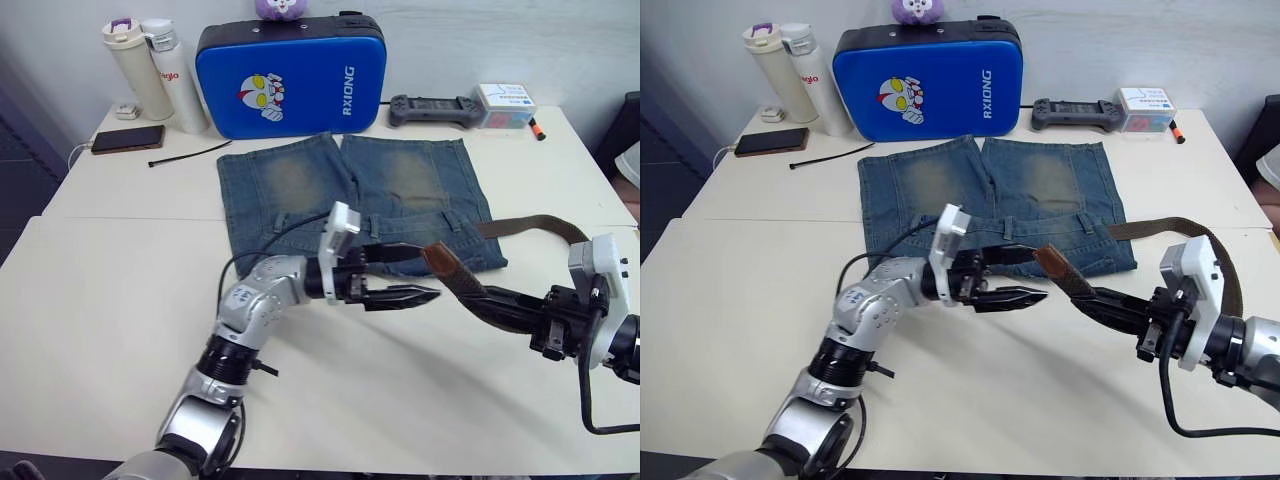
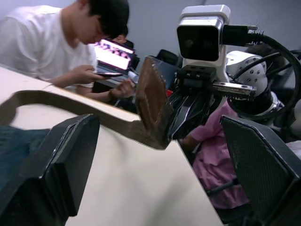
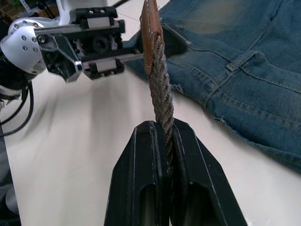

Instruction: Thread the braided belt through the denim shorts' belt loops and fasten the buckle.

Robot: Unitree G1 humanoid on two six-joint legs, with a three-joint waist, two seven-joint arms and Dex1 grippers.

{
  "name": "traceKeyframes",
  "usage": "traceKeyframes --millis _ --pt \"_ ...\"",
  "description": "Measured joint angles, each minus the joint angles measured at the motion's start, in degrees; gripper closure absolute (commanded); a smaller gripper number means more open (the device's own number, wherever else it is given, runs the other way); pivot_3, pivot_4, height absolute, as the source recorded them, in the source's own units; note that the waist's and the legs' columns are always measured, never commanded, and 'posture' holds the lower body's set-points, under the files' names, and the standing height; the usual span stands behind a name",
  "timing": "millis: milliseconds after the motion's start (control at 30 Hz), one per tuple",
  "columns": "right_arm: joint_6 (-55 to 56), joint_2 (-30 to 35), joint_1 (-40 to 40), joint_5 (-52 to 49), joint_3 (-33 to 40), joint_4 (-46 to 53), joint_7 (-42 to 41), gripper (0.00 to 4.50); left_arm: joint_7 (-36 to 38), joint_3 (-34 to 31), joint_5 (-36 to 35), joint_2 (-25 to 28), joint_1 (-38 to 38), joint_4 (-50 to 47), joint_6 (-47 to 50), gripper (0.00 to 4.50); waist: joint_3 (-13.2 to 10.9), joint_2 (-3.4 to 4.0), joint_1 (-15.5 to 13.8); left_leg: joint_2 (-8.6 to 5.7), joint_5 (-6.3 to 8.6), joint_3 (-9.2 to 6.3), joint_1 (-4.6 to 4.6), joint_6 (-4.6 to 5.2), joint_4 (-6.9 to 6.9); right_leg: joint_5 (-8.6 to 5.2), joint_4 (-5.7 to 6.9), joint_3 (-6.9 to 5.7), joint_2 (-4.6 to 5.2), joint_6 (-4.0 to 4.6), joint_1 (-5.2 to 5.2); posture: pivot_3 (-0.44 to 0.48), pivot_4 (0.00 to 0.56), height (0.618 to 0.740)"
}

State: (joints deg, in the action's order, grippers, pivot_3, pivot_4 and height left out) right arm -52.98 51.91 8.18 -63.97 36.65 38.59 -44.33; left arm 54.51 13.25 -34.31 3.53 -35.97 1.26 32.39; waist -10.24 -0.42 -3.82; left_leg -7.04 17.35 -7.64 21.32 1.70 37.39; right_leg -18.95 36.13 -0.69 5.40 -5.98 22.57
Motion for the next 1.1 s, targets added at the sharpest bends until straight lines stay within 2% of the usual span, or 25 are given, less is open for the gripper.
traceKeyframes --millis 33,133,400,500,533,567,667,733,800,867,933,1033,1100 --pt "0.0 0.0 0.4 -0.7 0.0 0.3 0.6 4.48 0.1 0.4 0.0 -0.4 -0.2 0.1 0.0 0.00 0.0 -0.01 0.0 0.00 0.00 0.02 -0.01 0.00 0.00 0.00 0.02 0.01 0.00 0.00 0.01 0.000 0.150 0.740" --pt "0.0 0.0 1.8 -2.2 0.2 1.3 2.3 4.50 0.1 0.4 0.0 -1.8 -0.6 0.8 0.1 0.82 0.0 -0.01 -0.1 0.00 0.00 0.06 -0.03 0.00 0.05 0.00 0.08 0.05 0.00 -0.01 0.01 0.000 0.150 0.740" --pt "0.5 -0.1 3.9 -5.8 0.3 2.4 6.5 4.50 1.5 -0.6 -2.4 -2.6 -0.5 1.0 2.5 4.43 0.0 -0.03 -0.3 0.00 0.01 0.09 -0.03 0.02 0.07 0.02 0.07 0.10 0.00 -0.03 0.01 0.000 0.150 0.740" --pt "0.8 -0.9 3.9 -7.0 0.3 2.9 8.3 4.50 1.6 -1.1 -2.4 -2.8 -0.6 1.1 2.2 4.47 0.0 -0.03 -0.4 0.00 0.01 0.09 -0.03 0.02 0.07 0.02 0.07 0.10 0.00 -0.03 0.01 0.000 0.150 0.740" --pt "1.5 -1.5 4.0 -7.9 0.9 3.0 9.9 3.64 1.5 -1.6 -2.4 -3.6 -1.2 1.7 1.6 4.50 0.0 -0.04 -0.6 -0.02 0.01 0.09 -0.03 0.02 0.07 0.02 0.07 0.11 0.01 -0.04 0.01 0.000 0.150 0.740" --pt "1.7 -1.7 4.3 -8.6 2.4 3.0 11.1 3.33 1.3 -2.0 -2.4 -4.6 -1.9 2.0 1.4 4.50 0.0 -0.05 -0.7 -0.02 0.02 0.10 -0.01 0.04 0.09 0.04 0.05 0.11 0.01 -0.07 0.01 0.000 0.150 0.740" --pt "2.4 -2.8 6.7 -11.5 7.5 2.9 14.7 1.88 0.8 -2.7 -2.4 -6.4 -4.5 2.2 1.1 4.50 -0.1 -0.09 -1.0 -0.02 0.04 0.11 0.02 0.08 0.12 0.05 -0.01 0.11 0.00 -0.09 -0.01 0.000 0.150 0.740" --pt "4.6 -6.2 7.4 -13.4 11.4 2.9 17.3 0.79 -0.2 -2.6 -1.8 -7.1 -5.5 2.2 0.7 4.50 -0.1 -0.12 -1.0 -0.02 0.05 0.12 0.02 0.10 0.10 0.06 -0.04 0.13 0.00 -0.11 -0.02 0.000 0.150 0.740" --pt "9.7 -12.3 9.1 -19.3 16.0 3.1 23.7 0.04 -2.2 -2.1 -1.2 -8.1 -6.6 2.4 1.4 4.50 -0.1 -0.14 -1.0 -0.01 0.05 0.17 0.00 0.11 0.07 0.07 -0.04 0.17 0.00 -0.13 -0.01 0.000 0.150 0.740" --pt "14.9 -18.5 13.6 -26.9 19.2 4.7 28.7 0.04 -4.2 -2.0 -1.3 -9.6 -7.4 2.7 3.2 4.50 -0.1 -0.11 -1.2 -0.01 0.05 0.19 -0.02 0.11 0.03 0.07 -0.04 0.21 0.00 -0.13 0.00 0.000 0.150 0.740" --pt "20.0 -26.8 20.8 -33.4 18.9 10.3 32.9 0.04 -7.2 -2.9 -1.6 -11.3 -9.2 4.3 5.8 4.50 -0.1 -0.09 -1.2 0.06 0.04 0.21 -0.05 0.10 -0.01 0.06 -0.02 0.28 -0.07 -0.13 0.02 0.000 0.150 0.740" --pt "23.6 -33.0 27.7 -36.3 13.9 11.8 34.2 0.04 -9.8 -3.4 -2.0 -12.0 -11.0 6.4 7.9 4.50 0.0 -0.13 -0.2 0.05 0.06 0.47 -0.19 0.14 -0.03 0.10 0.09 0.58 -0.08 -0.19 0.03 0.000 0.150 0.740" --pt "24.0 -36.4 32.0 -34.9 7.8 11.9 32.3 0.04 -11.8 -4.5 -2.7 -12.1 -11.8 8.1 9.4 4.50 0.0 -0.06 0.6 0.04 0.06 0.54 -0.26 0.15 -0.08 0.11 0.16 0.71 -0.10 -0.22 0.07 0.000 0.150 0.740"
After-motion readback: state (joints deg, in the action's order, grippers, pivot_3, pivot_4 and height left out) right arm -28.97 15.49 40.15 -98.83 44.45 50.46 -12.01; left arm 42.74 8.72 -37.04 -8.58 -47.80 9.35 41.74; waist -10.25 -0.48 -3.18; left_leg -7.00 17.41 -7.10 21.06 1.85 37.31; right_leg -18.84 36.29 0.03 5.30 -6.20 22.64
